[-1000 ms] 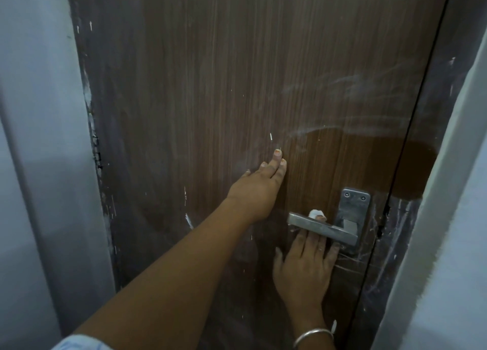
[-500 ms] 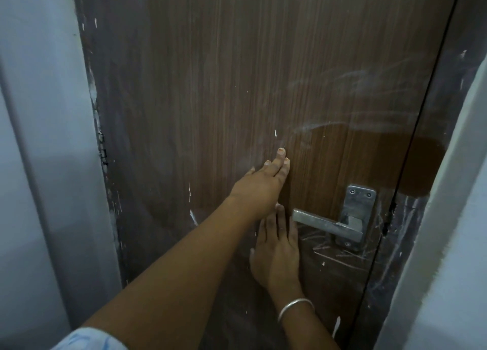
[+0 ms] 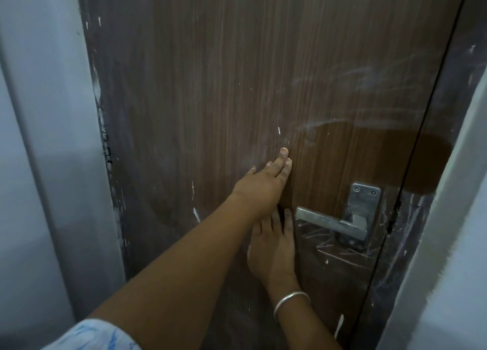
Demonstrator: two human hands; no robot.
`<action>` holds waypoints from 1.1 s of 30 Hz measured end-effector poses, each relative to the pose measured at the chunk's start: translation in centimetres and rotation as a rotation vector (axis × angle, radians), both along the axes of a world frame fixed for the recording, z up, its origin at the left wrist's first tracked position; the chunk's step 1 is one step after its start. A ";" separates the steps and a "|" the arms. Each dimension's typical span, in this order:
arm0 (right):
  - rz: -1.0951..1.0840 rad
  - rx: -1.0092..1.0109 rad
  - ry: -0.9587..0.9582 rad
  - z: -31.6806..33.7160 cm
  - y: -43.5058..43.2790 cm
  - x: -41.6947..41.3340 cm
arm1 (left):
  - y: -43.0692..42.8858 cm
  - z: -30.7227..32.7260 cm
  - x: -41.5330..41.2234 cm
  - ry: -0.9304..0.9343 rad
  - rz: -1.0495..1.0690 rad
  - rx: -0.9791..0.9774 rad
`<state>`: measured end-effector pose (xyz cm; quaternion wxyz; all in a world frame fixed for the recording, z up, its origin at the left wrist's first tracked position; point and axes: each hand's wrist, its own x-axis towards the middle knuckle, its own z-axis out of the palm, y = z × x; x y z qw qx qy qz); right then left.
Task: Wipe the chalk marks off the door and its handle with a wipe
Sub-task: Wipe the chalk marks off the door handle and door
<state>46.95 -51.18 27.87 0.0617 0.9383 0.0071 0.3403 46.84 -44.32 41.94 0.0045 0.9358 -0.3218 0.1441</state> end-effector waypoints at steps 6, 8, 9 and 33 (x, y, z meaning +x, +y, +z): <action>-0.109 0.197 -0.042 -1.2 -1.5 -2.7 | 0.0 -0.1 0.0 0.002 0.005 0.006; -0.091 0.190 -0.038 -1.1 -1.1 -2.5 | -0.1 -0.1 -0.1 0.012 0.008 -0.004; -0.065 0.163 -0.034 -0.9 -1.0 -2.2 | -0.1 -0.1 -0.2 0.015 0.010 -0.003; -0.182 0.345 -0.135 -0.9 -1.8 -3.3 | 0.0 -0.2 -0.1 0.045 0.021 0.002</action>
